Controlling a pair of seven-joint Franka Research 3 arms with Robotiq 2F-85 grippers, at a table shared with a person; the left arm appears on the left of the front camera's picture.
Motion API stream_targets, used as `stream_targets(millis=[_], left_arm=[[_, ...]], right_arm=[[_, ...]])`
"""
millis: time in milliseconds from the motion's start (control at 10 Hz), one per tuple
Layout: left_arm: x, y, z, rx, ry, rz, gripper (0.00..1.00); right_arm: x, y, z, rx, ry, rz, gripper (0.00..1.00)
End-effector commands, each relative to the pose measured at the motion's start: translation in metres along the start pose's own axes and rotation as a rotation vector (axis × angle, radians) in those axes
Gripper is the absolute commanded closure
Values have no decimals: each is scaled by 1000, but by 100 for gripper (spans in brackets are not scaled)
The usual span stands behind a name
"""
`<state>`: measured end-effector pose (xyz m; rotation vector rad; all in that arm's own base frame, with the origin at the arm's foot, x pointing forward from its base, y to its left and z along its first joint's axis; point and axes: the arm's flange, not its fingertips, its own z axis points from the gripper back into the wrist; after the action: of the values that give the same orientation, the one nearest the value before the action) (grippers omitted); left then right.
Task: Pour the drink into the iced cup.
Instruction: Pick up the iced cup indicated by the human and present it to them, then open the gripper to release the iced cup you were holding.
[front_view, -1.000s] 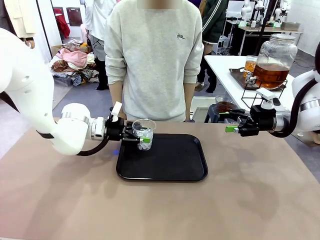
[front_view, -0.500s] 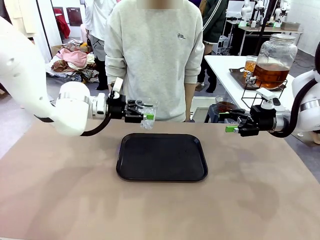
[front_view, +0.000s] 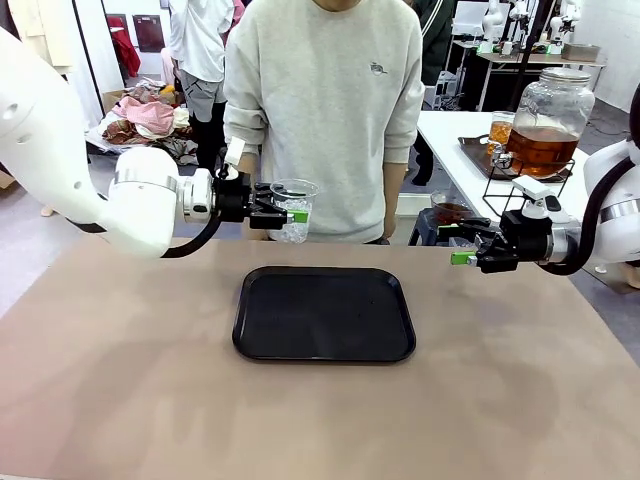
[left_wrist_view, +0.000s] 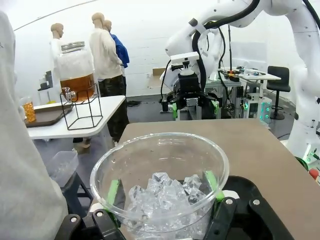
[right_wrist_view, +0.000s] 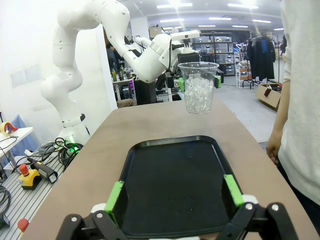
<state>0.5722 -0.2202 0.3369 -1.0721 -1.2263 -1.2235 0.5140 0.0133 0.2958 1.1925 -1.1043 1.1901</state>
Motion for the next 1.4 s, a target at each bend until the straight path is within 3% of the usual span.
stream_targets(millis=[0, 1300], left_arm=[[0, 0, -1, 0, -2, 1, 19], [0, 0, -1, 0, -2, 1, 19]], right_arm=[[3, -1, 0, 1, 2, 1, 0], [3, -1, 0, 1, 2, 1, 0]])
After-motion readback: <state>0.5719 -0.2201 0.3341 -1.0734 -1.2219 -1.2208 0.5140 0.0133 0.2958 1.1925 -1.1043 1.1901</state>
